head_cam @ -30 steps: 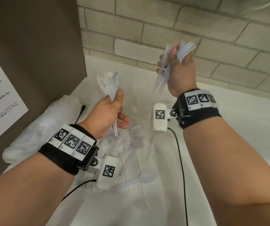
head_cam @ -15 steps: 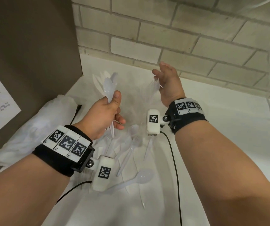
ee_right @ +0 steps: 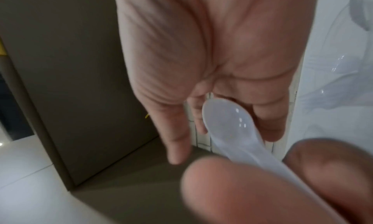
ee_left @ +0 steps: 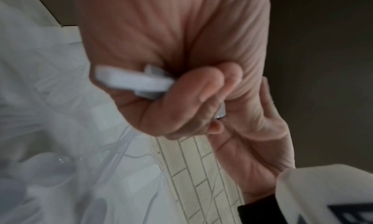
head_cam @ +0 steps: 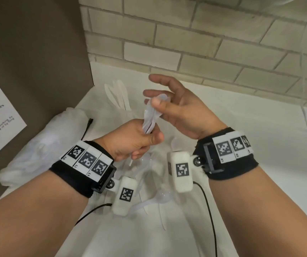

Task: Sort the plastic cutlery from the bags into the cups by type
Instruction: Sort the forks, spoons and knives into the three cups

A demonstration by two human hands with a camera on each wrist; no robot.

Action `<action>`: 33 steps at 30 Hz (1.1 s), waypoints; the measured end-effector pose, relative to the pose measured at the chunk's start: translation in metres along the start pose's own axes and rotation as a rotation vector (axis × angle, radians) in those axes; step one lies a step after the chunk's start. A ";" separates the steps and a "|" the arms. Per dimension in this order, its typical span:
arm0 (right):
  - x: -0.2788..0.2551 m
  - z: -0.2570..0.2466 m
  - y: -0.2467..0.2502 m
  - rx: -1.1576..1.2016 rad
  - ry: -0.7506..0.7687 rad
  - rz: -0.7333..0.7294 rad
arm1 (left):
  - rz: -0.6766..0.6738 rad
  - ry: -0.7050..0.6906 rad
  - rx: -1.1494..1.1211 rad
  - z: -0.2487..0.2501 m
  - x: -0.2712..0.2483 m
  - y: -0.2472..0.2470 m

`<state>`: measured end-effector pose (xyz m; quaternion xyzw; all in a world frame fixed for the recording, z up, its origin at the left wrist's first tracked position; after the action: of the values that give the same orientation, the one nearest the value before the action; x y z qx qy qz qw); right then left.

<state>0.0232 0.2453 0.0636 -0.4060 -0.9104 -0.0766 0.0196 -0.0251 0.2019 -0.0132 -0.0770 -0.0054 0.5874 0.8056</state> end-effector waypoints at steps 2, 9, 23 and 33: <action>-0.008 0.004 -0.001 -0.125 0.006 0.027 | 0.047 0.054 0.085 -0.003 0.001 -0.002; -0.030 0.021 0.025 -0.382 -0.096 0.316 | 0.172 0.162 0.297 -0.016 0.009 -0.006; -0.047 0.013 0.075 -0.529 -0.041 0.550 | 0.108 0.173 0.347 -0.011 0.014 -0.033; -0.064 -0.086 0.185 -1.161 0.178 0.970 | 0.153 0.553 1.165 -0.030 -0.047 0.063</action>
<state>0.2012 0.3063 0.1646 -0.6979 -0.4386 -0.5586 -0.0924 -0.0958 0.1722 -0.0475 0.2239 0.5270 0.5086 0.6430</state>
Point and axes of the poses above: each hand's wrist, its own x-axis towards the middle knuckle, its own y-axis out of the back of the hand, z = x × y, the point moved 10 cm from there along x, towards the middle knuckle, and after that the axes turned 5 degrees about -x, right-handed, at the moved point
